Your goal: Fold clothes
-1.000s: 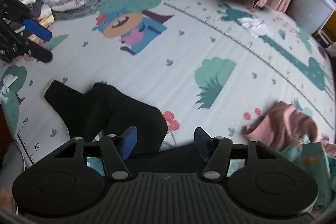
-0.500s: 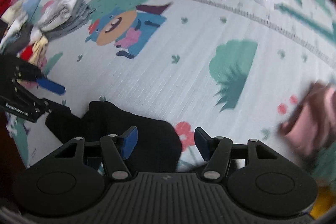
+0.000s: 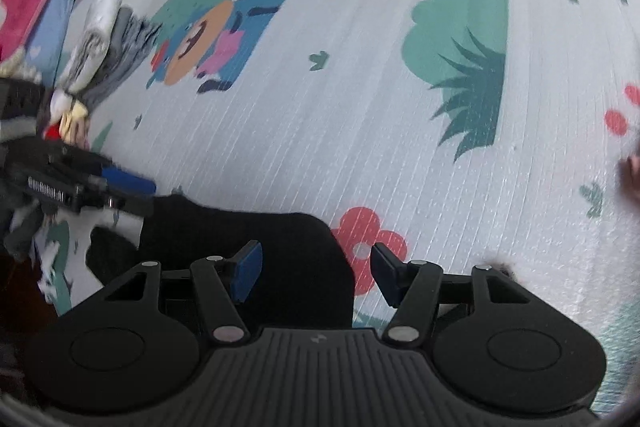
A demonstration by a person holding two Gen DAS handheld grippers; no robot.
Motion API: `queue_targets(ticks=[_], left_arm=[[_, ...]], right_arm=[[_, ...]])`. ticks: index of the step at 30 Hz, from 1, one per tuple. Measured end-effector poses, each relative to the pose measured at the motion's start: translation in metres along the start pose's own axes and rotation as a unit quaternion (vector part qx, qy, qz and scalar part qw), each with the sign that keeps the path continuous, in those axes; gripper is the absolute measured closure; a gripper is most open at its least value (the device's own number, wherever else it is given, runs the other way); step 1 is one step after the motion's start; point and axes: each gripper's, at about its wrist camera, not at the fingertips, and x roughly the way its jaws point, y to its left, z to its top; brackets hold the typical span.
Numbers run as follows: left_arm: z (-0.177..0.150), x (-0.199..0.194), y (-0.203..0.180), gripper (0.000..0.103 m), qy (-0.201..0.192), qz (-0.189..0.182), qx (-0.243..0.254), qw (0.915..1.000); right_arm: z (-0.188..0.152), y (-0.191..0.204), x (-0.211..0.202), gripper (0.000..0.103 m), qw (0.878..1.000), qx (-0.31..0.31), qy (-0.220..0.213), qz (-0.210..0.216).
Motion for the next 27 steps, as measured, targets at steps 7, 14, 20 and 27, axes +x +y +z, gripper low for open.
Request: queue_targets(ticks=[7,14,20,27], left_arm=[[-0.007,0.015,-0.009,0.076,-0.002,-0.016,0.051,0.9986],[-0.056,-0.020,-0.069,0.093,-0.131,0.049,0.313,0.9395],[-0.133,-0.007,-0.086,0.093,-0.109,0.077,0.493,0.8598],[-0.108,-0.010,-0.074,0.040,-0.086,0.034,0.395,0.9141]], right_arm=[[-0.014,0.000,0.010,0.064,1.000,-0.020,-0.021,0.012],[-0.052,0.048,-0.035,0.082,0.965,-0.233,-0.104,-0.056],[-0.147,0.090,-0.040,0.082,0.863,-0.486,-0.074,-0.118],[-0.142,0.079,-0.032,0.078,0.894,-0.435,-0.041,-0.094]])
